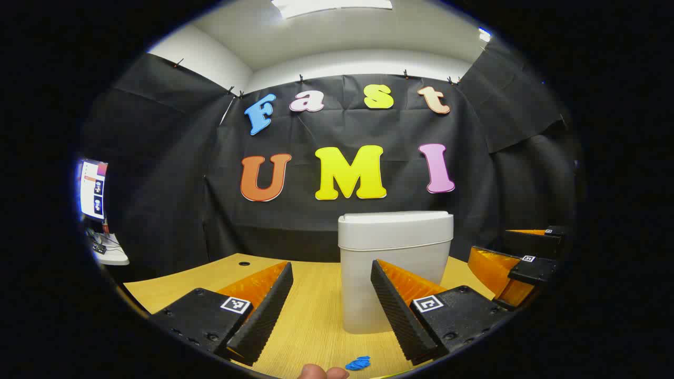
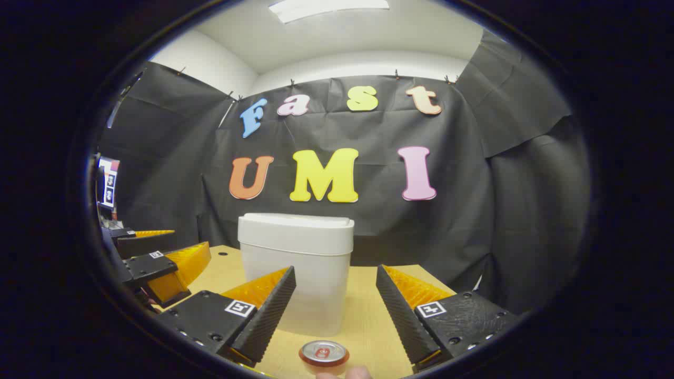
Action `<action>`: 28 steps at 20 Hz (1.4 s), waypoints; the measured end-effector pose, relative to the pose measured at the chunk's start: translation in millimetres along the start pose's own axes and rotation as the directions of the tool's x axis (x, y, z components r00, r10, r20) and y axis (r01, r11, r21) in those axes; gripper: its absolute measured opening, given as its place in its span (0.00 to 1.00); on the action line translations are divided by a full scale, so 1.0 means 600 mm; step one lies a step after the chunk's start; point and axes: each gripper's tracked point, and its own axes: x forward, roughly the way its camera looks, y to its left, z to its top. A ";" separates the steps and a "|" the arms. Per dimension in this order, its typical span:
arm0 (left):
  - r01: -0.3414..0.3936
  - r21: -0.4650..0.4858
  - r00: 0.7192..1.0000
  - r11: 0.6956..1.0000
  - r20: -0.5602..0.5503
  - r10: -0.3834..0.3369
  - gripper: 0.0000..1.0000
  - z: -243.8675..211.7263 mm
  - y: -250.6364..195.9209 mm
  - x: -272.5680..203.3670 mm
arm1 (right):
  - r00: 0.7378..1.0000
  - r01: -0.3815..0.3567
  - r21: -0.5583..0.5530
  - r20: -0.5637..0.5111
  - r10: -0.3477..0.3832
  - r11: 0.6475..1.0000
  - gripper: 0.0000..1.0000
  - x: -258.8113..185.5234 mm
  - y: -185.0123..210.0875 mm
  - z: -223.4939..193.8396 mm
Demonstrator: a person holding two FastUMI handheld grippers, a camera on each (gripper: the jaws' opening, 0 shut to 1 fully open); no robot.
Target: Press the lid of the desktop garbage bin to open it, pick up the crumpled paper on the desktop and throw it into the bin, then pick up the pop can on the desktop and drop it into the bin, and finally close the garbage bin lid.
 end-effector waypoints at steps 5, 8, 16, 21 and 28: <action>-0.009 0.016 1.000 1.000 0.001 0.009 0.96 -0.003 0.003 0.001 | 0.999 0.045 0.002 -0.014 -0.045 0.999 0.97 0.001 -0.012 -0.003; 0.003 0.018 1.000 1.000 0.003 -0.003 0.96 0.000 -0.007 -0.001 | 0.999 0.044 0.004 -0.012 -0.044 0.999 0.95 -0.002 -0.008 0.002; 0.015 0.021 1.000 1.000 0.016 -0.016 0.96 0.006 -0.013 -0.008 | 0.999 0.049 0.015 -0.008 -0.049 0.999 0.95 -0.006 -0.011 0.008; 0.019 0.020 1.000 1.000 0.014 -0.020 0.96 0.006 -0.014 -0.004 | 0.999 0.052 0.016 -0.007 -0.052 0.999 0.95 -0.005 -0.012 0.010; 0.021 0.019 1.000 1.000 0.009 -0.022 0.96 0.003 -0.014 -0.001 | 1.000 0.029 0.032 -0.009 -0.029 0.999 0.97 0.002 -0.006 0.015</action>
